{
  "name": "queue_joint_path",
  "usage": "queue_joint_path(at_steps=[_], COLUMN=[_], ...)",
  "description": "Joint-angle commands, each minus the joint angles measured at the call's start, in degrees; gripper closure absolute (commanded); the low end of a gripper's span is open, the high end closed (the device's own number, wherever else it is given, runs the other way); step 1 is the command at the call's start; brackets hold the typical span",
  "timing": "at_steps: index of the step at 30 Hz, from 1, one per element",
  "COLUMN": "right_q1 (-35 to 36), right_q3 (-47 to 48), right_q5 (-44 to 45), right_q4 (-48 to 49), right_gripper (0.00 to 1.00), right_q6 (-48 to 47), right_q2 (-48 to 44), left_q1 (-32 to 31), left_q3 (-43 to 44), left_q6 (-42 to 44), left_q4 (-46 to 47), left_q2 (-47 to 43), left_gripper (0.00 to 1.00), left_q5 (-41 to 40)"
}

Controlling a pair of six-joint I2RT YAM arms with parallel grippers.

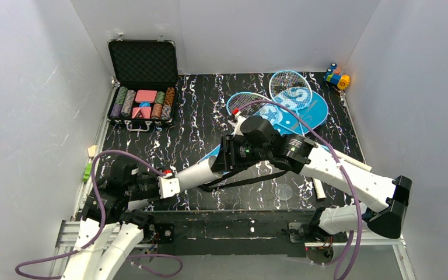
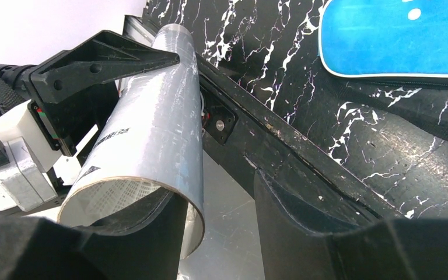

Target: Pack up the badminton gear

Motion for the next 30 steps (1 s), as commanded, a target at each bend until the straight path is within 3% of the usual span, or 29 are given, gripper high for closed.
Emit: queue_joint_path(at_steps=[1, 5, 13, 21, 30], right_q1=[1.62, 2.11, -1.07, -14.77, -17.97], right_q3=[-0.69, 0.32, 4.76, -7.87, -28.03], right_q5=[1.14, 0.84, 6.95, 6.53, 13.83], right_q4=[3.22, 2.82, -6.32, -14.67, -18.57], right_gripper=[0.48, 0.47, 0.33, 0.28, 0.27], right_q6=[1.08, 1.1, -1.4, -0.67, 4.88], right_q2=[0.84, 1.14, -5.82, -19.78, -23.77], left_q1=[-0.2, -0.2, -0.2, -0.22, -0.2], left_q3=[2.43, 2.4, 1.24, 0.43, 2.03], left_q6=[-0.32, -0.35, 0.66, -2.39, -5.0], left_q4=[2.14, 2.07, 1.11, 1.46, 1.73], left_q2=[0.0, -0.07, -1.1, -0.63, 2.04], left_gripper=[0.64, 0.65, 0.65, 0.65, 0.65], left_q5=[2.36, 1.43, 0.36, -2.32, -3.02])
